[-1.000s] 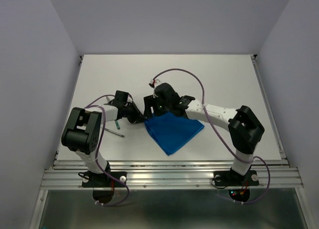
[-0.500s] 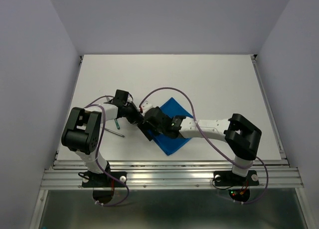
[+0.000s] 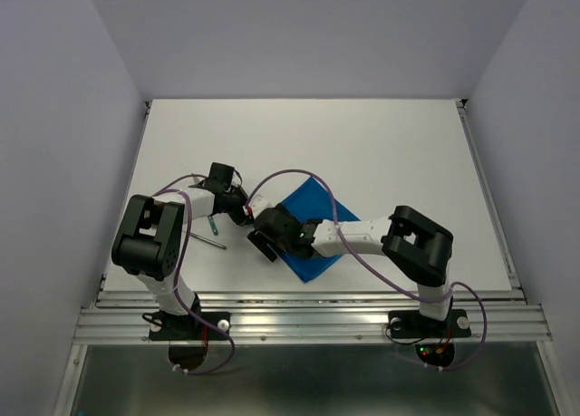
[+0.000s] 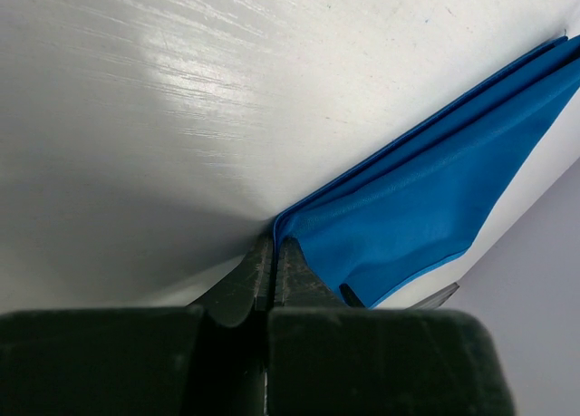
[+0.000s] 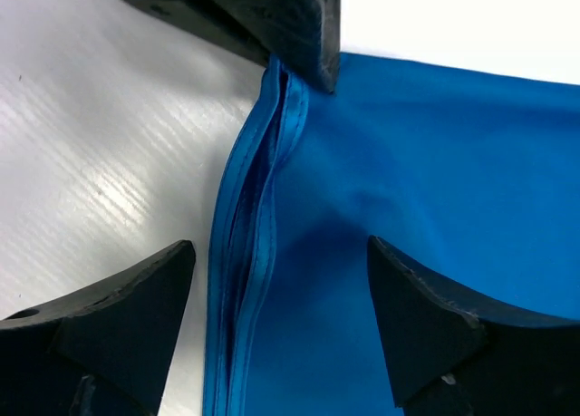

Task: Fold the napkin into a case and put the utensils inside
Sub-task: Smooth out the lower triangle-folded napkin at the center of the board.

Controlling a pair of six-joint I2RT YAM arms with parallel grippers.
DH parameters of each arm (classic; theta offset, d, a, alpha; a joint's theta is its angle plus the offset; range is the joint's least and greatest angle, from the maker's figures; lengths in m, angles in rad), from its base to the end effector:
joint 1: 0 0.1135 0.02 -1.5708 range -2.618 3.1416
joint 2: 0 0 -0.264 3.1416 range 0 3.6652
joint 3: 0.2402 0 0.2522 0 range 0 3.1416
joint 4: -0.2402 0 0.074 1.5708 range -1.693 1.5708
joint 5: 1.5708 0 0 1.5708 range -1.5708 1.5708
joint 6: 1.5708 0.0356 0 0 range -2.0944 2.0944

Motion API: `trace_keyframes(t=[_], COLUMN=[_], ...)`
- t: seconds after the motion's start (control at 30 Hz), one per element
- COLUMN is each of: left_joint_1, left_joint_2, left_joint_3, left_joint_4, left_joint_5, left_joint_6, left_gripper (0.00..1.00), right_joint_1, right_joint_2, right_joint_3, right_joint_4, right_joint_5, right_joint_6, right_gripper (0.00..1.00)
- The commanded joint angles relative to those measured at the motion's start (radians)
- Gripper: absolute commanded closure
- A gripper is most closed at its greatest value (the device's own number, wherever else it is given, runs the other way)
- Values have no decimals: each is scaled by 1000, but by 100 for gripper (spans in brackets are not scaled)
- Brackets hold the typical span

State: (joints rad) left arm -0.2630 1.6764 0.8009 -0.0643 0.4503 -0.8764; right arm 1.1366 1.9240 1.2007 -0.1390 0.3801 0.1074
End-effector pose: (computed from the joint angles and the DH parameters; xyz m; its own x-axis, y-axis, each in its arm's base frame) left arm 0.2986 -0.0964 0.1407 -0.8693 -0.4824 -0.1075 -0.2907 0.6749 -0.6782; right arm 0.1821 0.3612 0.1628 -0.3970 -0.6196 -0.6771 -0.7024 0.6800 -0.2104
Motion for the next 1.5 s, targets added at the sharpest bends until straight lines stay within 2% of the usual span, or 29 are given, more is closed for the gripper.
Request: trace_keyframes(t=[0.0, 0.13, 0.23, 0.67, 0.73, 0.83, 0.87, 0.93, 1.0, 1.07, 1.1, 1.17, 1.2, 1.4, 1.47], left_joint_1=[-7, -7, -5, -7, -7, -7, -7, -7, -7, -7, -7, -7, -7, -7, -7], left_joint_2=[-20, -21, -17, -1, -1, 2, 2, 3, 5, 5, 6, 5, 8, 14, 13], left_joint_3=[29, 26, 27, 29, 31, 32, 32, 34, 35, 40, 40, 41, 41, 46, 46], left_joint_4=[-22, -22, -22, -20, -20, -20, -20, -20, -20, -23, -23, -22, -23, -25, -25], left_joint_5=[-13, -15, -13, -12, -12, -12, -12, -15, -15, -16, -16, -18, -18, -18, -18], left_joint_6=[-4, -4, -1, 2, 2, 2, 2, 2, 2, 2, 4, 4, 4, 5, 5], left_gripper=[100, 100, 100, 100, 100, 100, 100, 100, 100, 100, 100, 100, 100, 100, 100], right_joint_1=[9, 9, 9, 9, 9, 9, 9, 9, 9, 9, 9, 18, 18, 29, 29], right_joint_2=[29, 52, 56, 93, 98, 98, 96, 84, 70, 43, 33, 7, 0, -42, -33], right_joint_3=[28, 31, 33, 71, 74, 73, 71, 65, 54, 50, 40, 37, 37, 59, 83], right_joint_4=[67, 88, 96, 99, 99, 99, 99, 99, 96, 78, 72, 50, 46, 26, 24], right_joint_5=[40, 101, 152, 223, 221, 207, 203, 166, 137, 120, 115, 117, 120, 160, 183], right_joint_6=[6, 26, 40, 31, 28, 21, 18, 11, -1, 2, 2, 5, 6, 9, 3], right_gripper=[20, 27, 35, 46, 53, 71, 82, 87, 85, 76, 65, 50, 48, 46, 41])
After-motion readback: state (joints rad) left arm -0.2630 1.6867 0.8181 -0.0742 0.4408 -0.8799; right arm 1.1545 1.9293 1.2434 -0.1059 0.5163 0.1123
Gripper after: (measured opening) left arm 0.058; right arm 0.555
